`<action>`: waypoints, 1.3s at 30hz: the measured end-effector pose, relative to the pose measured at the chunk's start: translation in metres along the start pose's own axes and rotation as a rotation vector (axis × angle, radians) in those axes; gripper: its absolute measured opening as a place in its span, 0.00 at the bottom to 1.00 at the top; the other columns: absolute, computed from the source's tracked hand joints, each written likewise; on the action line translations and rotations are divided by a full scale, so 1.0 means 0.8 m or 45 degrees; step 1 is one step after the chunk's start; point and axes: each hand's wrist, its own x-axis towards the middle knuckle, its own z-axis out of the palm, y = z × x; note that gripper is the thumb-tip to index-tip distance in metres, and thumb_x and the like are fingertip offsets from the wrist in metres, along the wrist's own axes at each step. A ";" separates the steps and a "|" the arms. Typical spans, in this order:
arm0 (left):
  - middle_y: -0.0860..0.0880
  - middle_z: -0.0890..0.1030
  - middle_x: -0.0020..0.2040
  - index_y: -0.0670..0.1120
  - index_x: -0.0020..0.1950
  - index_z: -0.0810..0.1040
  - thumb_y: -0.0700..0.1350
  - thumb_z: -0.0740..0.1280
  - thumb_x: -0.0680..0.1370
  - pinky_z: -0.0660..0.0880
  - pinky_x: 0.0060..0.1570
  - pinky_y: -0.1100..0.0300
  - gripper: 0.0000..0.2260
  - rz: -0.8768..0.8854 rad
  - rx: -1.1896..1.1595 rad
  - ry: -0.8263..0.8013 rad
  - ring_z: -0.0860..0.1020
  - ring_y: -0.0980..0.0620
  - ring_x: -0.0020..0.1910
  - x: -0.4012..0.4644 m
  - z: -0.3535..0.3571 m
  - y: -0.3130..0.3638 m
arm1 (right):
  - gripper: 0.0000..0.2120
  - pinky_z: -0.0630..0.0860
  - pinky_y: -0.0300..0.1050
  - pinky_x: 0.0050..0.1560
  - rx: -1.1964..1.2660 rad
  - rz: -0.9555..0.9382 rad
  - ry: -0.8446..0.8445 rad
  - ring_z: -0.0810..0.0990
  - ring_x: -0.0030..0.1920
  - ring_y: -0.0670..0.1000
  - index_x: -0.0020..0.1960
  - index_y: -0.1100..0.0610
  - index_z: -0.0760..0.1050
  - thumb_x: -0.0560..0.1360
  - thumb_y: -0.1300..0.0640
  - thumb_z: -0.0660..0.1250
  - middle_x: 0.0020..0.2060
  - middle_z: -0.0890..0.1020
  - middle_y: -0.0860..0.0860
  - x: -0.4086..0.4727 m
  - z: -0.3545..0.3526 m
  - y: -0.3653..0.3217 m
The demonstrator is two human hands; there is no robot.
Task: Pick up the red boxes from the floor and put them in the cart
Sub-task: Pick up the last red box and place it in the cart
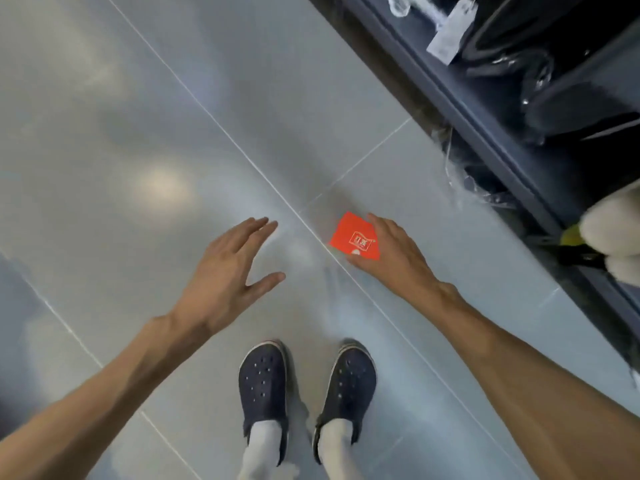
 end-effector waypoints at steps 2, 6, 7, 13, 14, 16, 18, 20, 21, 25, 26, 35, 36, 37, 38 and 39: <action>0.50 0.64 0.78 0.51 0.79 0.60 0.64 0.63 0.77 0.61 0.73 0.48 0.34 -0.022 -0.014 -0.034 0.59 0.50 0.77 -0.004 0.023 -0.014 | 0.45 0.63 0.50 0.71 0.015 0.061 0.025 0.65 0.71 0.54 0.77 0.54 0.56 0.69 0.38 0.72 0.72 0.66 0.53 0.020 0.024 0.010; 0.50 0.63 0.78 0.51 0.79 0.59 0.64 0.63 0.77 0.61 0.74 0.49 0.35 -0.038 -0.063 -0.118 0.58 0.51 0.78 -0.023 0.074 -0.038 | 0.47 0.66 0.49 0.66 -0.033 0.107 0.145 0.68 0.67 0.55 0.75 0.55 0.59 0.66 0.33 0.73 0.67 0.71 0.54 0.048 0.078 0.034; 0.50 0.63 0.78 0.51 0.79 0.59 0.64 0.63 0.77 0.61 0.73 0.48 0.34 -0.024 -0.072 -0.120 0.57 0.51 0.78 -0.023 0.078 -0.037 | 0.47 0.68 0.50 0.63 -0.051 0.101 0.160 0.69 0.65 0.55 0.74 0.55 0.60 0.65 0.32 0.73 0.66 0.72 0.53 0.049 0.074 0.033; 0.51 0.63 0.78 0.52 0.79 0.58 0.65 0.62 0.77 0.62 0.73 0.49 0.34 -0.028 -0.084 -0.188 0.58 0.52 0.78 -0.029 0.073 -0.033 | 0.44 0.70 0.51 0.59 -0.133 0.061 0.067 0.72 0.62 0.57 0.73 0.56 0.61 0.66 0.39 0.75 0.63 0.73 0.54 0.042 0.083 0.037; 0.51 0.63 0.78 0.53 0.79 0.58 0.65 0.62 0.77 0.62 0.73 0.49 0.34 -0.016 -0.066 -0.199 0.57 0.52 0.78 -0.025 0.059 -0.026 | 0.42 0.71 0.51 0.58 -0.120 0.077 0.086 0.73 0.60 0.57 0.72 0.55 0.62 0.66 0.40 0.74 0.62 0.74 0.54 0.038 0.071 0.033; 0.52 0.63 0.78 0.53 0.79 0.58 0.66 0.62 0.77 0.62 0.73 0.50 0.34 0.022 -0.048 -0.168 0.57 0.53 0.78 -0.012 0.040 -0.023 | 0.40 0.73 0.51 0.56 -0.077 0.115 0.099 0.74 0.58 0.56 0.69 0.54 0.64 0.65 0.39 0.74 0.60 0.75 0.53 0.032 0.057 0.022; 0.53 0.63 0.78 0.53 0.79 0.58 0.65 0.62 0.77 0.61 0.73 0.51 0.34 0.083 -0.017 -0.166 0.57 0.53 0.78 0.004 -0.003 0.002 | 0.41 0.74 0.50 0.55 -0.006 0.145 0.133 0.75 0.58 0.55 0.69 0.52 0.64 0.64 0.37 0.75 0.59 0.76 0.51 0.008 0.010 0.006; 0.53 0.63 0.78 0.53 0.79 0.59 0.65 0.61 0.77 0.62 0.73 0.51 0.34 0.086 -0.004 -0.146 0.57 0.53 0.78 0.010 -0.043 0.027 | 0.42 0.73 0.48 0.55 0.026 0.123 0.173 0.75 0.58 0.53 0.70 0.50 0.63 0.63 0.36 0.75 0.60 0.76 0.50 -0.021 -0.033 -0.007; 0.53 0.63 0.78 0.53 0.79 0.59 0.65 0.61 0.77 0.62 0.73 0.51 0.33 0.129 -0.009 -0.134 0.57 0.53 0.78 0.017 -0.073 0.049 | 0.42 0.73 0.47 0.54 0.046 0.131 0.175 0.75 0.58 0.52 0.70 0.49 0.63 0.63 0.35 0.75 0.60 0.76 0.49 -0.042 -0.073 -0.019; 0.54 0.62 0.78 0.53 0.79 0.59 0.67 0.61 0.77 0.61 0.73 0.53 0.34 0.231 0.061 -0.085 0.56 0.55 0.78 0.031 -0.164 0.117 | 0.41 0.72 0.44 0.54 0.019 0.089 0.204 0.74 0.57 0.48 0.70 0.45 0.61 0.63 0.34 0.73 0.59 0.75 0.45 -0.118 -0.186 -0.049; 0.54 0.62 0.78 0.53 0.79 0.59 0.67 0.60 0.77 0.61 0.73 0.53 0.34 0.297 0.053 -0.057 0.56 0.55 0.78 0.035 -0.212 0.164 | 0.41 0.72 0.44 0.56 0.004 0.067 0.255 0.73 0.58 0.48 0.70 0.44 0.60 0.63 0.34 0.73 0.59 0.74 0.44 -0.156 -0.251 -0.063; 0.56 0.65 0.76 0.54 0.78 0.60 0.70 0.58 0.77 0.60 0.72 0.57 0.34 0.701 0.084 -0.085 0.61 0.55 0.75 -0.020 -0.460 0.445 | 0.43 0.68 0.46 0.66 0.036 0.163 0.564 0.69 0.66 0.46 0.74 0.42 0.59 0.64 0.31 0.69 0.65 0.71 0.42 -0.482 -0.566 -0.152; 0.56 0.65 0.76 0.54 0.78 0.61 0.70 0.59 0.77 0.59 0.71 0.59 0.34 0.749 0.073 -0.080 0.63 0.54 0.74 -0.030 -0.478 0.478 | 0.42 0.68 0.46 0.65 0.045 0.178 0.621 0.69 0.65 0.46 0.74 0.43 0.59 0.64 0.32 0.69 0.64 0.71 0.43 -0.525 -0.593 -0.161; 0.56 0.65 0.75 0.54 0.77 0.62 0.69 0.60 0.76 0.58 0.71 0.61 0.34 0.790 0.045 -0.077 0.64 0.53 0.74 -0.039 -0.495 0.513 | 0.42 0.68 0.45 0.64 0.042 0.192 0.689 0.68 0.64 0.47 0.74 0.43 0.59 0.65 0.32 0.70 0.63 0.71 0.44 -0.567 -0.616 -0.168; 0.57 0.65 0.75 0.54 0.77 0.62 0.69 0.60 0.76 0.58 0.71 0.62 0.34 0.841 0.029 -0.082 0.64 0.54 0.73 -0.048 -0.509 0.548 | 0.42 0.67 0.42 0.63 0.041 0.221 0.735 0.68 0.64 0.46 0.74 0.43 0.58 0.66 0.32 0.70 0.63 0.71 0.44 -0.609 -0.635 -0.174; 0.58 0.64 0.75 0.55 0.78 0.62 0.68 0.61 0.75 0.57 0.71 0.63 0.34 0.889 0.020 -0.090 0.64 0.55 0.74 -0.058 -0.521 0.584 | 0.42 0.66 0.40 0.62 0.046 0.254 0.772 0.67 0.64 0.46 0.74 0.43 0.57 0.66 0.32 0.70 0.63 0.70 0.44 -0.650 -0.650 -0.180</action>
